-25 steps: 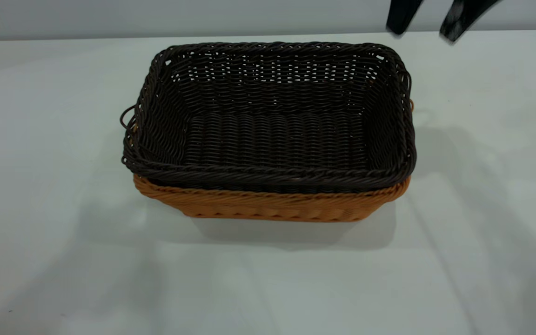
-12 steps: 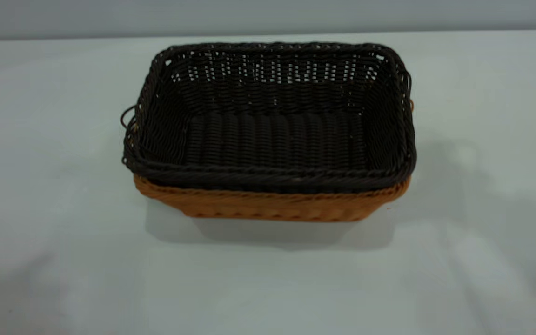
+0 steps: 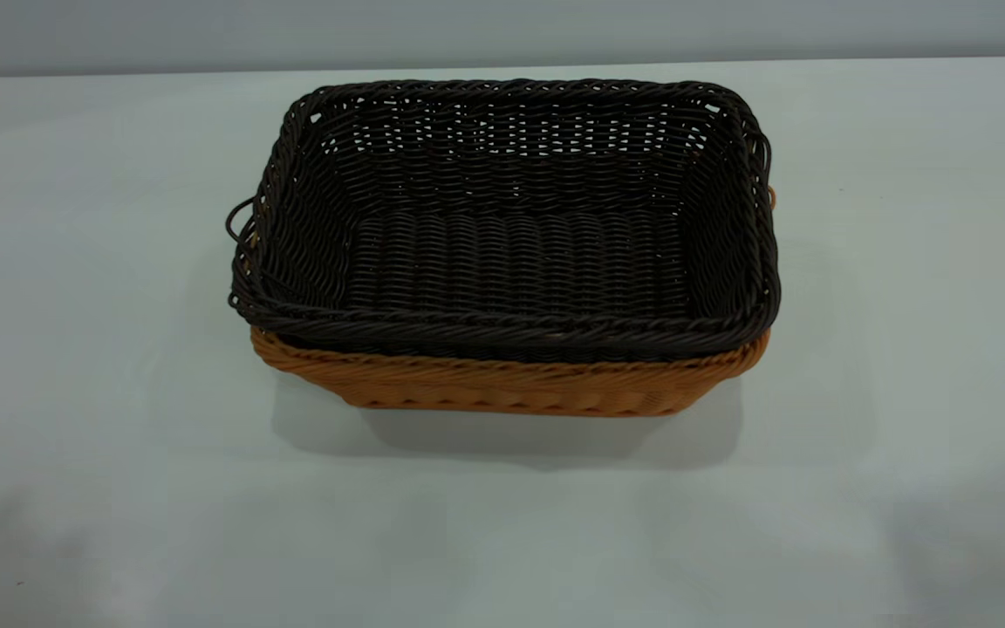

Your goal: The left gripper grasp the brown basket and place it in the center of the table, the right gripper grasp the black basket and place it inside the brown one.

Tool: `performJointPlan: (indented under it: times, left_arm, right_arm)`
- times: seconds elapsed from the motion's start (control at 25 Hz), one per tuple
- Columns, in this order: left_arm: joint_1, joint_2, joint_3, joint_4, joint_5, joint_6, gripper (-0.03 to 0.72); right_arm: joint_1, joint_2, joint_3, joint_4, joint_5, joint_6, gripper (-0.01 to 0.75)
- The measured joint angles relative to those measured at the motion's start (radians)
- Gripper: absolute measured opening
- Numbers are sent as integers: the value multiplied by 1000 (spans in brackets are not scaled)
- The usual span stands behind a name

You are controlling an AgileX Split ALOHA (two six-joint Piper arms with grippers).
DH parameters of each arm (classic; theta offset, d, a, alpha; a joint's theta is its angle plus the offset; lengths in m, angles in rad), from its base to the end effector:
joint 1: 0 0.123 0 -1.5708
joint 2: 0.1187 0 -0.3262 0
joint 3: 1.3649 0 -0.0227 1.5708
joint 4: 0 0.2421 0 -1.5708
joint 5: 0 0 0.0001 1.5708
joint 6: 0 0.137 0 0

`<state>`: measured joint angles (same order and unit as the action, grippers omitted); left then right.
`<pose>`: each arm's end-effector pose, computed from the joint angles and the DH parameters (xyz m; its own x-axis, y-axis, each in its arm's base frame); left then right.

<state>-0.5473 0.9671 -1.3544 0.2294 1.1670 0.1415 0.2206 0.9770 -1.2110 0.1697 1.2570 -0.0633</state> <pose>0.1488 -0.0571 0.4578 -0.4388 0.5318 -0.7244 0.4848 0.8188 0.3075 0.1454 0.0552 0.4025 -0.7798 -0.1855 -0.5979 -0.3177 0.9402 0.1227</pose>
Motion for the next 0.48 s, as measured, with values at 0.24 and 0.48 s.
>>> performJointPlan:
  times: [0.24, 0.48]
  left_arm:
    - [0, 0, 202, -31, 0, -194, 383]
    - [0, 1, 388, -97, 0, -252, 383]
  right_arm:
    - [0, -200, 299, -142, 1, 40, 565]
    - [0, -433, 568, -192, -55, 44, 565]
